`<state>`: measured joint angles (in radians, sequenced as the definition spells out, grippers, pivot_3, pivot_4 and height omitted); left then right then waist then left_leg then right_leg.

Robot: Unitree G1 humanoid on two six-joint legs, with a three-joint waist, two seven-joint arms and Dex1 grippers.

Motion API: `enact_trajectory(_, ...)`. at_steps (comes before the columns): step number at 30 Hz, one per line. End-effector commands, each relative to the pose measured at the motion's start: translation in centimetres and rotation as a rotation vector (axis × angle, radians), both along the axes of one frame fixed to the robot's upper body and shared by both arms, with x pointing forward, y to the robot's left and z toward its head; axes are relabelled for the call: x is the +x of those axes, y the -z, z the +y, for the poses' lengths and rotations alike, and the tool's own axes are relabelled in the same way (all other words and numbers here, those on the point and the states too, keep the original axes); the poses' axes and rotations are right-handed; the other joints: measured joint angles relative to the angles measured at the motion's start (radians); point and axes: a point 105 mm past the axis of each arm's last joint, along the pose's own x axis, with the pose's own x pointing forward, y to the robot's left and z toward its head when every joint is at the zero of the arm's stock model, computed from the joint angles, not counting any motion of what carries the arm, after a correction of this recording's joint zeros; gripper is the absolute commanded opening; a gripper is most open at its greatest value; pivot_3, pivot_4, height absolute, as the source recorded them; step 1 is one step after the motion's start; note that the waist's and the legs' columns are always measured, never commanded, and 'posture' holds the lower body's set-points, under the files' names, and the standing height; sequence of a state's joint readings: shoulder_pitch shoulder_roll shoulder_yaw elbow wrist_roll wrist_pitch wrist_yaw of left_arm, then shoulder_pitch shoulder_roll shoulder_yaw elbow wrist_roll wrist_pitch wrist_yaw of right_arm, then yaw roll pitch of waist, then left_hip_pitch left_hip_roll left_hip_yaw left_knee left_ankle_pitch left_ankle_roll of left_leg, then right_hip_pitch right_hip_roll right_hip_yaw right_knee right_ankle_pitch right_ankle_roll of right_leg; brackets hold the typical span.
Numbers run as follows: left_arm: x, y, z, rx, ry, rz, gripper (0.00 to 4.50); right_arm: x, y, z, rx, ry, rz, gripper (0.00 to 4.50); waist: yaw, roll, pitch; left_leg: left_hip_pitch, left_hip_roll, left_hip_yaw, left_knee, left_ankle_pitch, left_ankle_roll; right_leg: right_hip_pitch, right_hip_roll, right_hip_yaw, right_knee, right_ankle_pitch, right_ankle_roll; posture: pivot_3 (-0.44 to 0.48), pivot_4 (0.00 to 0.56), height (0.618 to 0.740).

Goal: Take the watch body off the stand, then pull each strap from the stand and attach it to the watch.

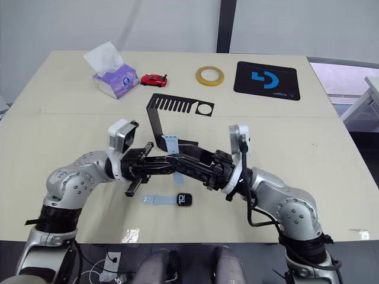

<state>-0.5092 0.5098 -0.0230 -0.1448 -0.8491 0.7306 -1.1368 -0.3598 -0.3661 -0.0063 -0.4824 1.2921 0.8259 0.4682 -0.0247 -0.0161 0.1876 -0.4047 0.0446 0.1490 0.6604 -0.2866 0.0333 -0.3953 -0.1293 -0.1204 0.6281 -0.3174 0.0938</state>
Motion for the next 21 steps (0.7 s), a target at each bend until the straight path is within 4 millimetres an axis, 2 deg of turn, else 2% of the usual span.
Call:
enact_trajectory(1, -0.54, -0.50, -0.35, -0.004, 0.013, -0.044, 0.00, -0.44, -1.16, 0.22, 0.041, -0.016, -0.039, 1.22, 0.000, 0.000, 0.000, 0.000, 0.000, 0.000, 0.000, 0.000, 0.000, 0.000, 0.000, 0.000, 0.000, 0.000, 0.000, 0.000, 0.150, 0.740)
enact_trajectory(21, -0.48, -0.51, -0.76, -0.031, -0.002, -0.044, 0.00, 0.10, -1.38, 1.06, 0.061, -0.002, -0.051, 1.22, -0.001, 0.000, 0.000, 0.000, 0.000, 0.000, 0.000, 0.000, 0.000, 0.000, 0.000, 0.000, 0.000, 0.000, 0.000, 0.000, 0.150, 0.740)
